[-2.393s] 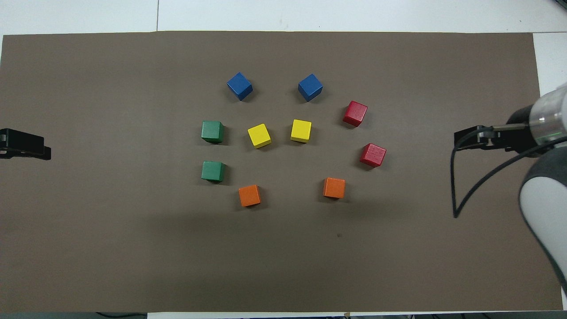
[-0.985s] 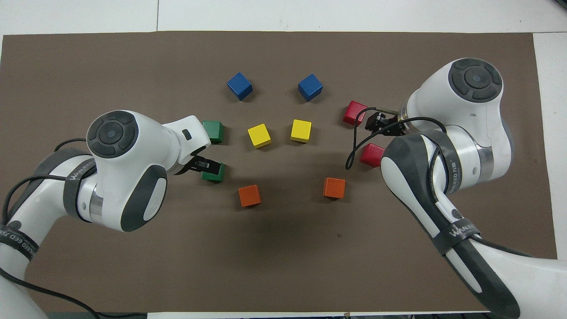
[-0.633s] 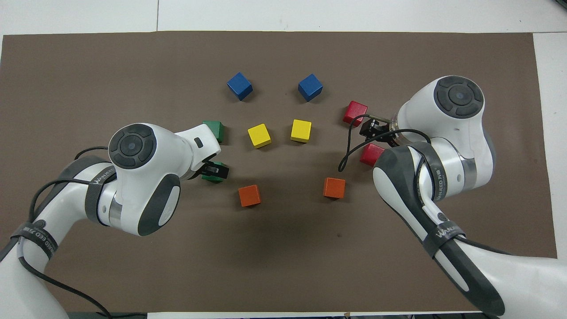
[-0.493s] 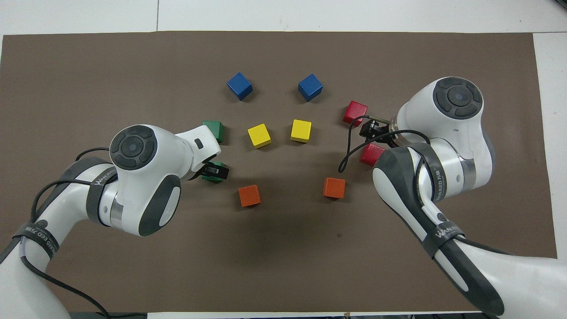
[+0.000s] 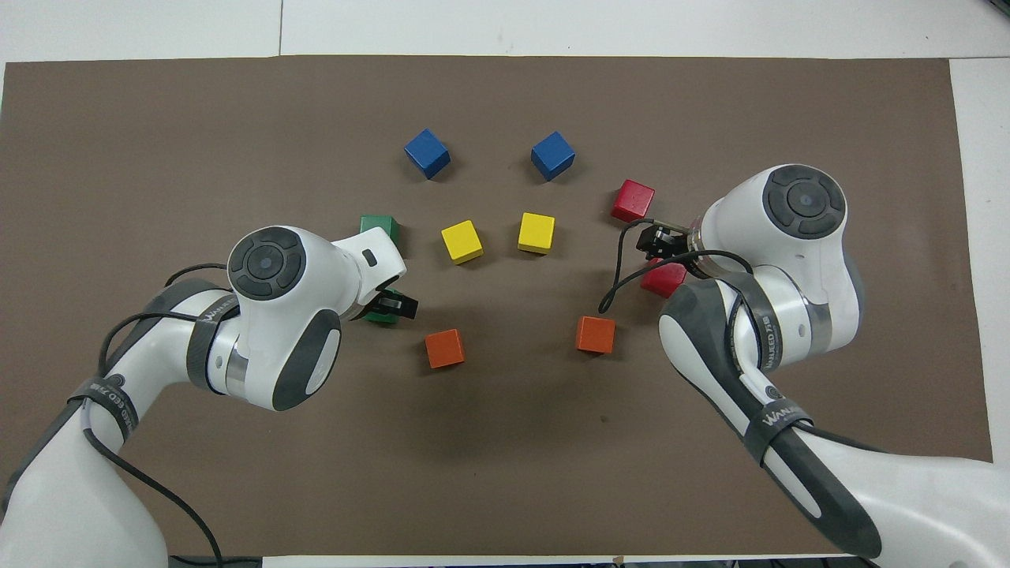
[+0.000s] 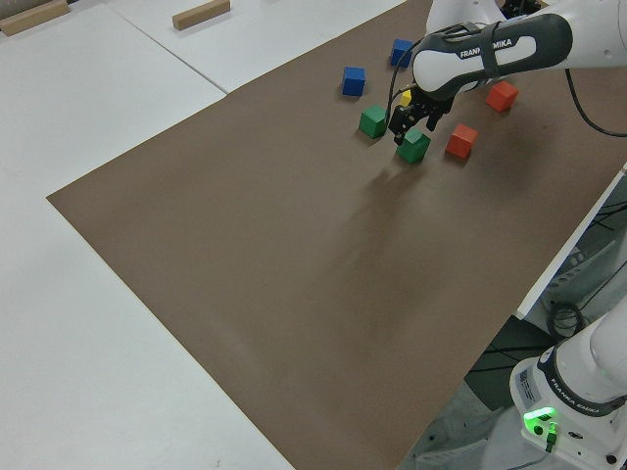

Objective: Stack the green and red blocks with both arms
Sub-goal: 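Carry green outward with the left gripper while the right gripper carries red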

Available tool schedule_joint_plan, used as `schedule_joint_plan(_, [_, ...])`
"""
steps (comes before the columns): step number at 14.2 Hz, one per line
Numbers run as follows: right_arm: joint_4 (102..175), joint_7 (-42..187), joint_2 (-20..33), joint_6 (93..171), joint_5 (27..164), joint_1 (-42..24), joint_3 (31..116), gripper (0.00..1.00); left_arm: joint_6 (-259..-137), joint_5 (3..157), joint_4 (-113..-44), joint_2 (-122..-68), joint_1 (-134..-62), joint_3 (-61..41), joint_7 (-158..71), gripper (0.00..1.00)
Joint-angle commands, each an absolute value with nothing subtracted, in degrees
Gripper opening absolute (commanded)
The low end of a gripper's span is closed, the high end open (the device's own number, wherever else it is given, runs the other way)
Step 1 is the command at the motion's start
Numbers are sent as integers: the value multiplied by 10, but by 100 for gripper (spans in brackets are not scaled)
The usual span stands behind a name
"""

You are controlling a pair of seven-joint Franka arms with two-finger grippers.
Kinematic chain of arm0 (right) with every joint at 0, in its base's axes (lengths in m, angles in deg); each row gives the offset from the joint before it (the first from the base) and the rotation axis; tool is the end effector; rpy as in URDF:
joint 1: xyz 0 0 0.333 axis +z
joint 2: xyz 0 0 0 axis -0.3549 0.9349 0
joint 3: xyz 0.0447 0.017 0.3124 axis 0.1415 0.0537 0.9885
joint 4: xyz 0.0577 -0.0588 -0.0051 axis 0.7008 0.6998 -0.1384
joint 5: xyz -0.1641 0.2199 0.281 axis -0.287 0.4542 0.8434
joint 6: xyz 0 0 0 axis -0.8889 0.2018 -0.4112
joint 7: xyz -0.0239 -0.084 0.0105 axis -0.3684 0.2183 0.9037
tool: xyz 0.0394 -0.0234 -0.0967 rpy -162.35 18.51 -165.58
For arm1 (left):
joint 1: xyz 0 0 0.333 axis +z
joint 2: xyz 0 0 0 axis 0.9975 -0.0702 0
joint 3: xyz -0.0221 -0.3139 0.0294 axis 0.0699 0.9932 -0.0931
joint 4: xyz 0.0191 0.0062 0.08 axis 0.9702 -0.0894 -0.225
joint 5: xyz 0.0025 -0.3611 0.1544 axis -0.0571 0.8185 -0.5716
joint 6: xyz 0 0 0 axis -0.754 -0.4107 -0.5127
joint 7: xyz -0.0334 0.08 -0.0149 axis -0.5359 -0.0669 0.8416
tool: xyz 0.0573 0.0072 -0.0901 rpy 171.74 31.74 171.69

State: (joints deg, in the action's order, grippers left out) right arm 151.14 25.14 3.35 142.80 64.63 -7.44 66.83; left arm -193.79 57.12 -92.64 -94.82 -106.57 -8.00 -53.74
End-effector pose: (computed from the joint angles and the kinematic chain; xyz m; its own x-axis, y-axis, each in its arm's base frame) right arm 0.5704 0.1430 0.3463 0.9085 -0.4178 0.0006 -0.4178 -0.9085 0.0001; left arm 0.5073 -0.2438 0.3213 0.9459 -0.3243 0.0113 -0.3245 -0.9446 0.0490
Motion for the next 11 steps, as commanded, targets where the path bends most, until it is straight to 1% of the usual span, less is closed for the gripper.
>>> schedule_joint_plan(1, [1544, 247, 17, 1456, 658, -75, 671, 99, -1951, 576, -929, -959, -1085, -91, -528, 100])
schedule_joint_plan(4, [1544, 246, 27, 1466, 659, -69, 671, 99, -1951, 575, -928, -967, -1085, -91, -527, 99])
schedule_joint_plan(5, [1544, 246, 29, 1467, 658, -68, 671, 99, -1950, 575, -928, -967, -1085, -91, -526, 90])
schedule_joint_plan(6, [1544, 246, 32, 1468, 658, -68, 671, 99, -1947, 575, -928, -967, -1086, -91, -526, 76])
schedule_joint_plan(8, [1546, 246, 32, 1476, 658, -68, 671, 99, -1943, 575, -927, -967, -1085, -92, -525, 33])
schedule_joint_plan(9, [1550, 247, 32, 1477, 658, -68, 671, 99, -1941, 573, -927, -967, -1085, -93, -526, 7])
schedule_joint_plan(10, [1552, 248, 32, 1481, 658, -68, 671, 99, -1934, 570, -925, -967, -1082, -93, -526, 0])
schedule_joint_plan(11, [1554, 248, 32, 1481, 658, -68, 671, 99, -1931, 570, -924, -966, -1079, -93, -526, 0])
